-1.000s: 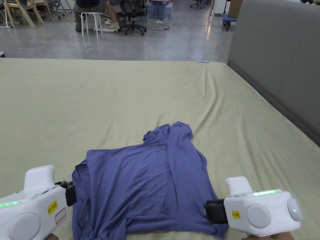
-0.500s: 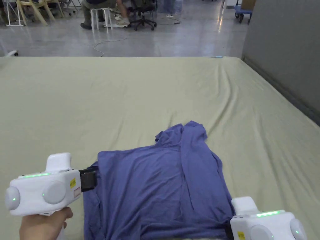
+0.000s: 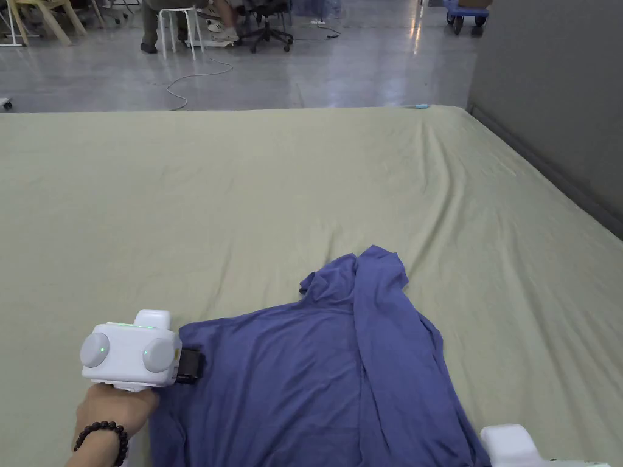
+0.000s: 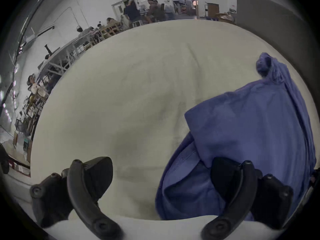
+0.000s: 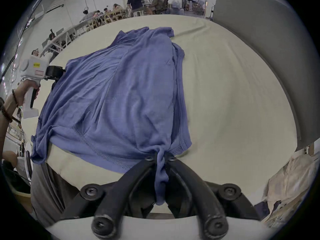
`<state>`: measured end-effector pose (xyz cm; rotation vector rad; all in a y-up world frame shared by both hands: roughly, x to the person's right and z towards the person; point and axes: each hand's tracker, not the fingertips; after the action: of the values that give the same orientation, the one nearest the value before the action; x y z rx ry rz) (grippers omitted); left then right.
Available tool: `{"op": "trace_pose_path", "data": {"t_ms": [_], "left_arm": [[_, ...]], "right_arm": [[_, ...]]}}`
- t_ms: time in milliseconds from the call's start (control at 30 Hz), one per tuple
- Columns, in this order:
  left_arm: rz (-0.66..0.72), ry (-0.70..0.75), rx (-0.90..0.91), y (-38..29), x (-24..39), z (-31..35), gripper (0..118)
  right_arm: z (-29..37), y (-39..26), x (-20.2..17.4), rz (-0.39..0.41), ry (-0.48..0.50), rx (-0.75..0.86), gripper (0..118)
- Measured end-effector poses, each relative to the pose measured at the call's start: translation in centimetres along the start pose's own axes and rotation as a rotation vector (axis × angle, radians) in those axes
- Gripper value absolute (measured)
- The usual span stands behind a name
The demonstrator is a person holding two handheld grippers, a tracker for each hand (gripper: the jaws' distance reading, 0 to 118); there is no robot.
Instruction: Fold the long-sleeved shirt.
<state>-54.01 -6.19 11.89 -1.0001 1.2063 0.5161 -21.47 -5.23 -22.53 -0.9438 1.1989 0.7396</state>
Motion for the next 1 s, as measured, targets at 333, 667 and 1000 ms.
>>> {"op": "trace_pose_path", "data": {"t_ms": [333,667,1000], "left_arm": [[0.159,-0.181,0.114,0.5,-2.6,6.5,0],[0.239,-0.150,0.423,11.8,-10.3,16.4,0],[0.267,-0.126,0.726,27.3,-13.5,32.0,0]], "right_arm": [[2.5,0.8,-0.4,0.002,-0.007,0.089,3],[12.8,18.5,3.8,-0.048,-0.032,0.519,3],[27.0,43.0,6.6,-0.013,-0.102,0.768,3]]}}
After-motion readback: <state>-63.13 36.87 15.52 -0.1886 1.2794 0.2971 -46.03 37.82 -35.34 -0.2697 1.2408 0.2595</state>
